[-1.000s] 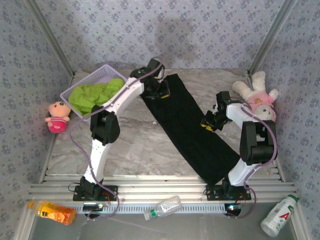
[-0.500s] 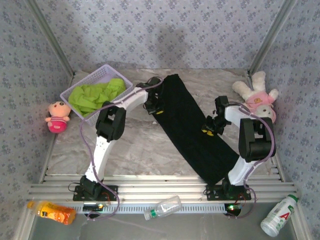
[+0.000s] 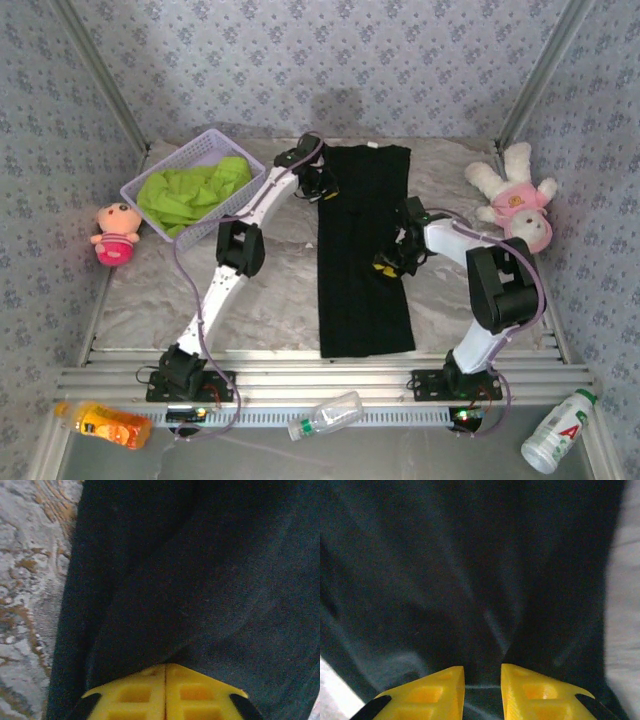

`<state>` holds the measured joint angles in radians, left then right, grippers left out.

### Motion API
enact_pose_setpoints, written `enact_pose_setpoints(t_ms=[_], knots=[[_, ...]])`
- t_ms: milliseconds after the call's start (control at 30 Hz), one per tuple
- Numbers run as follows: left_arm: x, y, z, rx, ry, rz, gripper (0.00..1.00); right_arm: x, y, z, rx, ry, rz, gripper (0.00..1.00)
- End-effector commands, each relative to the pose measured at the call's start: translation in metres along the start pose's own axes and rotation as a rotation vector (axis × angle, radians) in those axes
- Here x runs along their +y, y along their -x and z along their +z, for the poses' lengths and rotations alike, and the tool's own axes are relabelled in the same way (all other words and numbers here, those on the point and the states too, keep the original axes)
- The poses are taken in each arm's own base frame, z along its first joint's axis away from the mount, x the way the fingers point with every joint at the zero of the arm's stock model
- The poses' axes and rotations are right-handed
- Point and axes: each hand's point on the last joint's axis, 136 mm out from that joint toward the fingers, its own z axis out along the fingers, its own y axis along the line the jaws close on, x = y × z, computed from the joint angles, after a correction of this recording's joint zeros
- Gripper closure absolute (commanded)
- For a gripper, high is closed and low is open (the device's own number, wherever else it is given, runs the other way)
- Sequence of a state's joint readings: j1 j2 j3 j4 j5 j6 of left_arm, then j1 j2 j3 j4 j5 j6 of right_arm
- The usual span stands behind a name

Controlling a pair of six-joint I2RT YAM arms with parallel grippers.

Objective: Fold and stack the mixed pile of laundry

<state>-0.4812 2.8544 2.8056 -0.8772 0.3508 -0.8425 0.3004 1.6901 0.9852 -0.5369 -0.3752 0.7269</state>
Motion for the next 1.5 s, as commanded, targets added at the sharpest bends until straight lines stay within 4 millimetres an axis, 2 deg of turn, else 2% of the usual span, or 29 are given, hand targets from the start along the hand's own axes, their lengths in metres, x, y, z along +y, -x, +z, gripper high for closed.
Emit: enact_pose_setpoints(t_ms=[0,100,200,267,333,400,467,567,633,733,833,900,967,1067,1167,1267,1300,1367,1400,1433,1467], knots=[[-0.005,0.0,-0.014,0.038,-0.039,-0.044,0.7,0.02,0.007,-0.027,-0.041,0.057,0.02,0.72],[-0.025,0.002,-0.051,0.02,-0.055,0.018,0.52,0.023,0.031,-0.046,-0.111,0.084,0.019,0.71],[-0.041,-0.001,-0.094,0.002,-0.055,0.087,0.49,0.029,0.059,-0.055,-0.153,0.11,0.008,0.7],[-0.048,-0.011,-0.119,0.009,-0.049,0.125,0.48,0.04,0.082,-0.058,-0.183,0.119,-0.016,0.7],[-0.052,-0.027,-0.14,0.021,-0.027,0.172,0.48,0.047,0.105,-0.054,-0.21,0.11,-0.046,0.7],[-0.05,-0.052,-0.149,0.051,0.006,0.211,0.49,0.051,0.123,-0.045,-0.22,0.098,-0.055,0.7],[-0.046,-0.084,-0.148,0.096,0.026,0.236,0.5,0.052,0.14,-0.034,-0.225,0.083,-0.05,0.7],[-0.031,-0.137,-0.136,0.178,0.039,0.241,0.54,0.046,0.16,-0.016,-0.23,0.057,-0.029,0.7],[-0.009,-0.176,-0.122,0.246,0.055,0.222,0.56,0.042,0.17,-0.005,-0.231,0.048,-0.015,0.7],[0.019,-0.215,-0.109,0.319,0.107,0.213,0.56,0.038,0.183,0.01,-0.224,0.047,0.003,0.69],[0.044,-0.246,-0.1,0.389,0.17,0.235,0.56,0.034,0.192,0.024,-0.197,0.04,0.015,0.68],[0.058,-0.258,-0.095,0.432,0.216,0.251,0.56,0.031,0.203,0.031,-0.192,0.034,0.024,0.68],[0.073,-0.264,-0.091,0.46,0.27,0.26,0.56,0.028,0.212,0.039,-0.181,0.042,0.036,0.68],[0.087,-0.262,-0.088,0.471,0.335,0.272,0.57,0.036,0.224,0.037,-0.167,0.09,0.044,0.67],[0.081,-0.25,-0.092,0.441,0.352,0.286,0.56,0.051,0.223,0.02,-0.171,0.14,0.018,0.65],[0.065,-0.235,-0.105,0.384,0.324,0.3,0.49,0.061,0.21,-0.007,-0.184,0.16,-0.014,0.6],[0.06,-0.228,-0.11,0.36,0.318,0.301,0.44,0.065,0.205,-0.02,-0.201,0.164,-0.05,0.58],[0.054,-0.217,-0.121,0.313,0.308,0.309,0.3,0.061,0.184,-0.035,-0.193,0.135,-0.072,0.52],[0.052,-0.212,-0.127,0.286,0.302,0.316,0.19,0.058,0.172,-0.042,-0.201,0.116,-0.086,0.49],[0.05,-0.206,-0.133,0.257,0.297,0.327,0.02,0.052,0.159,-0.047,-0.206,0.091,-0.095,0.45],[0.048,-0.203,-0.137,0.232,0.291,0.338,0.0,0.049,0.147,-0.051,-0.211,0.07,-0.108,0.42]])
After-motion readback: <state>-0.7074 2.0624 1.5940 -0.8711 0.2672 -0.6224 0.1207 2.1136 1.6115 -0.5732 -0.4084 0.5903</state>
